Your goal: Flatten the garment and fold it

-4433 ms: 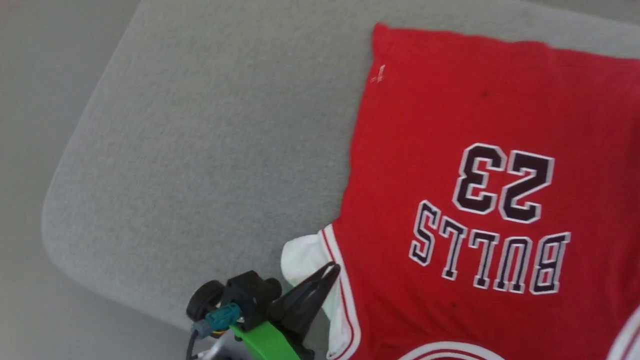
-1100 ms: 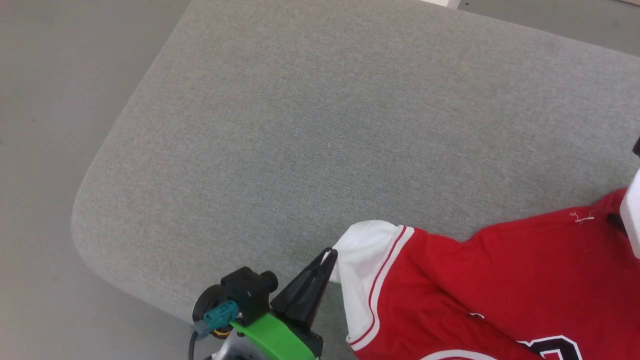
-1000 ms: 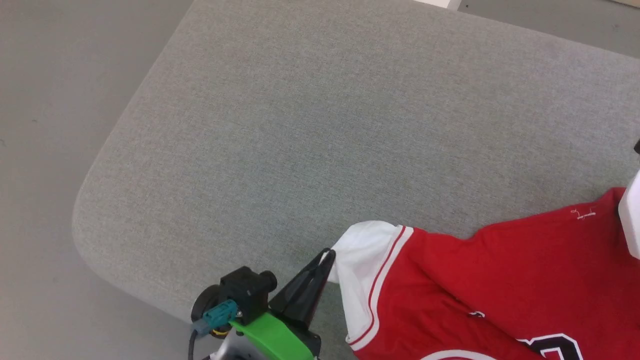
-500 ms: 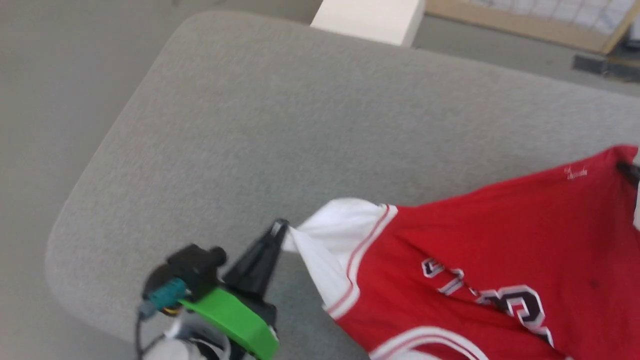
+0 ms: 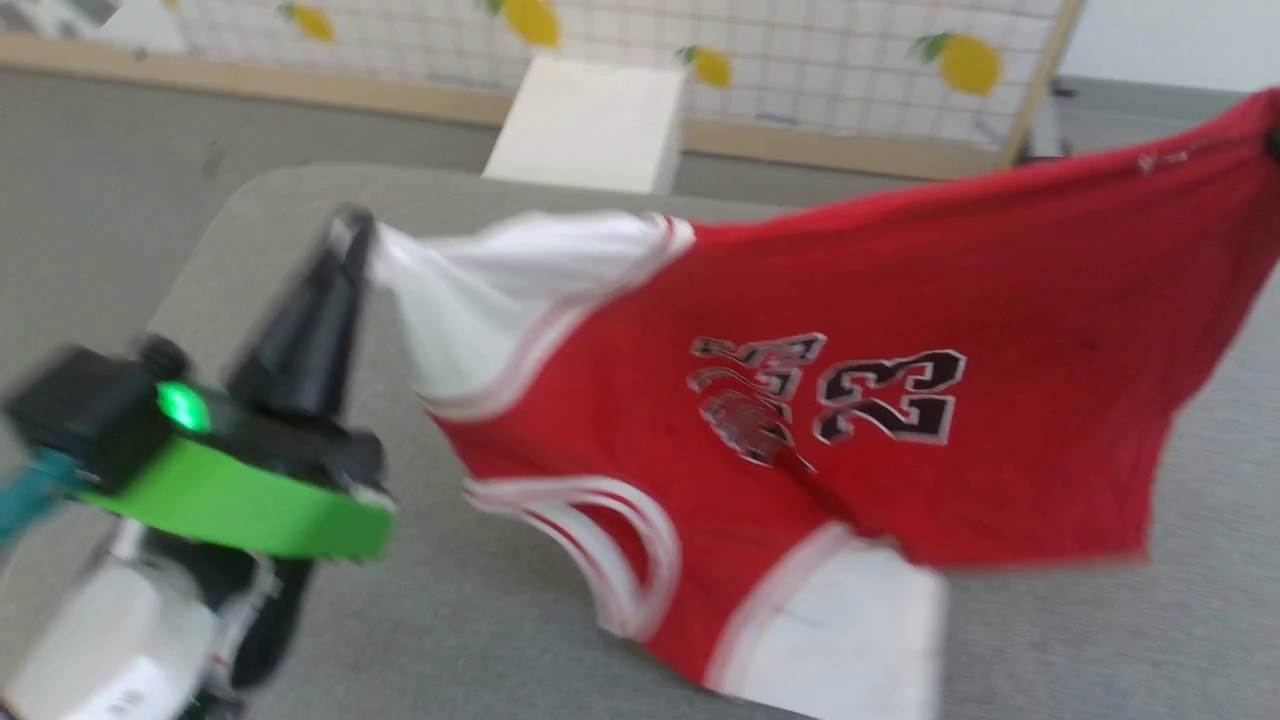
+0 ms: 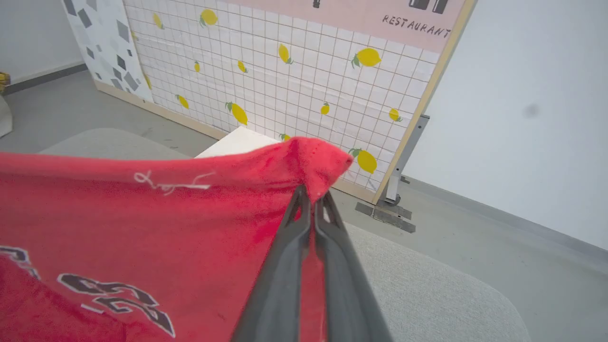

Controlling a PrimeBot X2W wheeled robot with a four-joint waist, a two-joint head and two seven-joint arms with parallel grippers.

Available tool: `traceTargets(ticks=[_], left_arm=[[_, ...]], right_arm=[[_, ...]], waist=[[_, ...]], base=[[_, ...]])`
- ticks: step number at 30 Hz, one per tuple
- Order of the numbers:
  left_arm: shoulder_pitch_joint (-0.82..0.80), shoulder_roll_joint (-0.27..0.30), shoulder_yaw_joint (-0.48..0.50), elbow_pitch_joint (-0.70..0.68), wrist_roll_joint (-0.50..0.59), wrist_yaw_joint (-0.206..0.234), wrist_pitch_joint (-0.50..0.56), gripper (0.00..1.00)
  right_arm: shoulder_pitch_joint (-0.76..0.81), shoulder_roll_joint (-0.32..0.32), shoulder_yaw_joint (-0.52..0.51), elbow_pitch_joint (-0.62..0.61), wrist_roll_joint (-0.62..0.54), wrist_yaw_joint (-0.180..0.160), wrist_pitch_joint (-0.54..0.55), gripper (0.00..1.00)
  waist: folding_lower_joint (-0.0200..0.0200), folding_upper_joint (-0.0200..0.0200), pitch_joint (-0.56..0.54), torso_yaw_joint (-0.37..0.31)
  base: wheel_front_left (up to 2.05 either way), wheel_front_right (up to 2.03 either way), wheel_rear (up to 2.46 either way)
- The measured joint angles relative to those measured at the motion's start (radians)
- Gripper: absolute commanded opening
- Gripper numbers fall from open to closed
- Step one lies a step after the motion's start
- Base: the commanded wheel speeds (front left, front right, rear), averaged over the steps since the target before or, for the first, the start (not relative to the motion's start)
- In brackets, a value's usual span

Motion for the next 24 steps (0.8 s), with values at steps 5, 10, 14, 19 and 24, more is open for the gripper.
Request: traceTargets(ticks=[5,10,14,19,24], left_arm=[[-0.091,0.007,0.083,-0.052,-0.015,0.024,-0.019,0.00],[-0.173,0.002,0.134,-0.088,-0.023,0.044,-0.031,0.00],[-0.281,0.018,0.149,-0.091,-0.022,0.045,-0.007,0.00],[-0.482,0.041,0.155,-0.015,-0.022,0.016,0.034,0.00],[-0.700,0.048,0.119,0.149,-0.012,-0.033,0.073,0.00]], right_arm=[[-0.010,0.046,-0.031,-0.104,-0.004,0.000,0.036,0.00],[-0.033,0.087,-0.060,-0.173,-0.020,0.000,0.067,0.00],[-0.074,0.094,-0.062,-0.202,-0.039,0.000,0.075,0.00],[-0.183,0.096,-0.062,-0.180,-0.065,0.000,0.046,0.00],[-0.346,0.081,-0.037,-0.063,-0.097,0.000,-0.035,0.00]], waist=[[0.0000,0.0000,-0.031,-0.066],[0.0000,0.0000,-0.039,-0.120],[0.0000,0.0000,-0.013,-0.145],[0.0000,0.0000,0.053,-0.164],[0.0000,0.0000,0.146,-0.173]], base=[[0.00,0.00,0.00],[0.00,0.00,0.00],[0.00,0.00,0.00],[0.00,0.00,0.00],[0.00,0.00,0.00]])
